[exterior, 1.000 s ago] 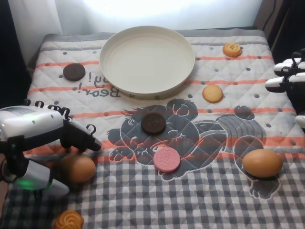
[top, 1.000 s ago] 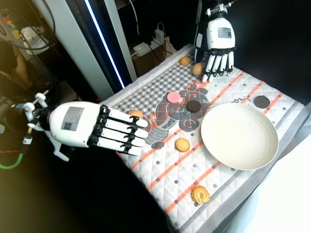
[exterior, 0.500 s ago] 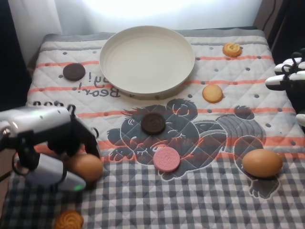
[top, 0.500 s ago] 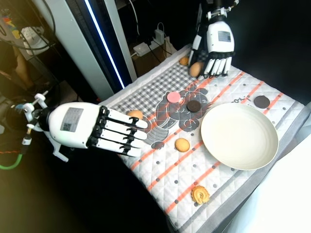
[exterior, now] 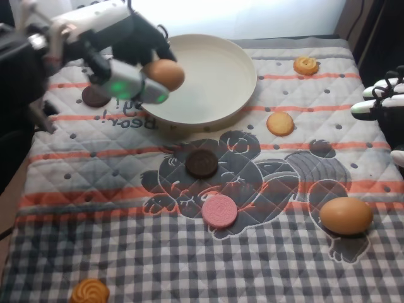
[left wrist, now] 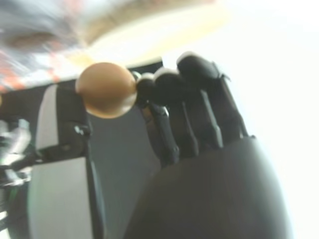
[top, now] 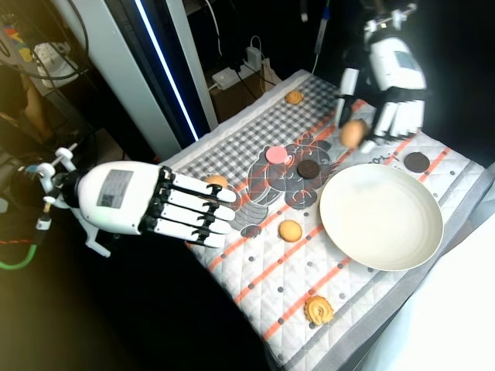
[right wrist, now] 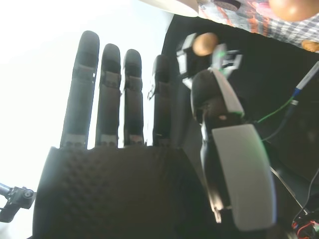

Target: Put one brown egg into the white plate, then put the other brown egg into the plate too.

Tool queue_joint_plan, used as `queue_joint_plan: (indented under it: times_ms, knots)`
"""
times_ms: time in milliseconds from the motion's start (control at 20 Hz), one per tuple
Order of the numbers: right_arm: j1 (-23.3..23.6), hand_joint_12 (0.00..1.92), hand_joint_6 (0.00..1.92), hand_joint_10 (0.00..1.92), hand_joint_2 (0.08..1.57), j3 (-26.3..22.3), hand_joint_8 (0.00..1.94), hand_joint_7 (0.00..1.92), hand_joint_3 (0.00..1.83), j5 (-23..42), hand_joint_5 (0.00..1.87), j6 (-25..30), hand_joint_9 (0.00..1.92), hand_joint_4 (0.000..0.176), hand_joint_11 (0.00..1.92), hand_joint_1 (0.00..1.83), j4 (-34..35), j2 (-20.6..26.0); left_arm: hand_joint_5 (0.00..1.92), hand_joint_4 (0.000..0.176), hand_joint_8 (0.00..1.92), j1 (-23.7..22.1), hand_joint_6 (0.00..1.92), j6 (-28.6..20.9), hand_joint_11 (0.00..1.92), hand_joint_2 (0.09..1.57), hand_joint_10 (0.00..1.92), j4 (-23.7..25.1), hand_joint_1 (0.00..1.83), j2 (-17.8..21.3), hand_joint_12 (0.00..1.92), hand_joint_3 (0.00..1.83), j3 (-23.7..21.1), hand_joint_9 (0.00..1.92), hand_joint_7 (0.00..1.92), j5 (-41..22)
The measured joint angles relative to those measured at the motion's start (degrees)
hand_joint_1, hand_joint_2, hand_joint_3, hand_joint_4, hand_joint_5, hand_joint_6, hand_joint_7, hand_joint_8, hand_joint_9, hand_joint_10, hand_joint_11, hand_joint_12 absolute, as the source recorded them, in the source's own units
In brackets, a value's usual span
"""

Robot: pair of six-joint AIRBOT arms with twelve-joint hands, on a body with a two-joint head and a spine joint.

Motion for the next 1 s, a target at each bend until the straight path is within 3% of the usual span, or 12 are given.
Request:
queue_joint_plan:
  times_ms: [50,150,250,350,400,450,500,650,800,850,900,1000]
  knots:
    - [0.20,0.10,0.00,0.01,1.34,0.00,0.00,0.51,0.00,-0.13,0.55,0.00,0.53,0.079,0.58,0.55,-0.35,-0.17,0.56,0.075,1.47,-0.48,1.04,0.00,0.25,1.09,1.68,-1.11,0.91,-2.91,1.87,0.00,3.65,0.43,0.47,2.27]
    - [0.92,0.10,0.00,0.01,1.34,0.26,0.00,0.51,0.00,0.00,0.54,0.00,0.53,0.079,0.58,0.54,-1.09,-1.01,0.61,0.047,1.44,-1.09,0.39,0.07,0.26,0.97,1.70,-2.45,0.91,-6.99,1.91,0.00,8.66,0.41,0.44,5.07]
    - [1.86,0.11,0.00,0.01,1.34,0.33,0.00,0.51,0.00,-0.13,0.54,0.00,0.54,0.080,0.59,0.56,-2.64,-1.60,0.49,0.049,1.20,-1.44,0.05,0.02,0.23,0.94,1.56,-4.52,0.88,-9.62,1.83,0.00,12.04,0.41,0.43,6.99]
    - [2.67,0.10,0.00,0.00,1.34,0.42,0.00,0.50,0.00,-0.50,0.51,0.00,0.52,0.090,0.57,0.55,-3.65,-1.97,0.19,0.105,0.38,-1.44,0.00,0.02,0.10,0.88,0.88,-5.75,0.88,-9.53,1.52,0.00,11.87,0.47,0.55,7.61]
    - [2.73,0.09,0.00,0.00,1.33,0.42,0.00,0.52,0.00,-0.50,0.50,0.00,0.53,0.086,0.56,0.44,-4.33,-1.99,0.09,0.141,0.13,-1.44,0.00,0.02,0.03,0.86,0.44,-5.79,0.85,-8.37,1.35,0.00,10.08,0.50,0.55,7.30]
    - [2.78,0.09,0.00,0.00,1.32,0.42,0.00,0.51,0.00,-0.79,0.46,0.00,0.51,0.075,0.55,0.39,-4.94,-1.99,0.04,0.162,0.03,-1.31,0.00,0.00,0.01,0.85,0.16,-5.75,0.82,-6.73,1.17,0.00,7.72,0.47,0.45,6.40]
    - [2.78,0.09,0.00,0.00,1.30,0.42,0.00,0.51,0.00,-0.66,0.44,0.00,0.52,0.077,0.56,0.35,-5.60,-1.99,0.01,0.171,0.00,-0.39,0.00,-2.56,0.00,0.85,0.05,-3.37,0.81,-3.78,1.07,0.00,3.89,0.45,0.38,3.65]
    - [2.78,0.12,0.00,0.01,1.18,-0.04,0.00,0.51,0.00,-0.31,0.35,-0.04,0.59,0.063,0.62,0.26,-6.51,-1.99,0.00,0.176,0.01,3.91,0.00,-14.82,0.00,0.86,0.00,5.20,0.69,3.72,0.62,0.00,-4.52,0.25,0.17,-3.17]
    - [1.38,0.14,0.00,0.00,1.11,-0.61,0.00,0.50,0.00,0.46,0.32,-0.02,0.60,0.090,0.61,0.29,-7.26,-2.89,0.02,0.176,0.00,8.79,0.01,-18.03,0.00,0.85,0.00,8.81,0.69,9.88,0.51,0.00,-12.92,0.22,0.16,-11.50]
    - [0.92,0.15,0.01,0.01,1.10,-0.61,0.01,0.51,0.00,0.13,0.34,0.00,0.62,0.076,0.63,0.31,-7.58,-3.48,0.04,0.176,0.00,9.79,0.01,-18.16,0.00,0.85,0.00,9.90,0.67,11.23,0.50,0.00,-15.23,0.22,0.16,-13.35]
    - [0.35,0.15,0.02,0.01,1.09,-0.63,0.01,0.53,0.00,-0.94,0.38,0.00,0.62,0.046,0.63,0.34,-8.22,-3.96,0.09,0.165,0.00,10.91,0.01,-18.14,0.00,0.87,0.00,11.43,0.65,12.74,0.46,0.00,-17.84,0.22,0.17,-15.80]
    - [0.33,0.16,0.01,0.00,1.05,-0.66,0.00,0.52,0.00,-2.54,0.41,-0.02,0.60,0.020,0.59,0.45,-8.33,-4.37,0.15,0.157,0.00,13.20,0.01,-18.25,0.00,0.88,0.00,14.05,0.66,15.34,0.45,0.00,-21.79,0.24,0.20,-19.32]
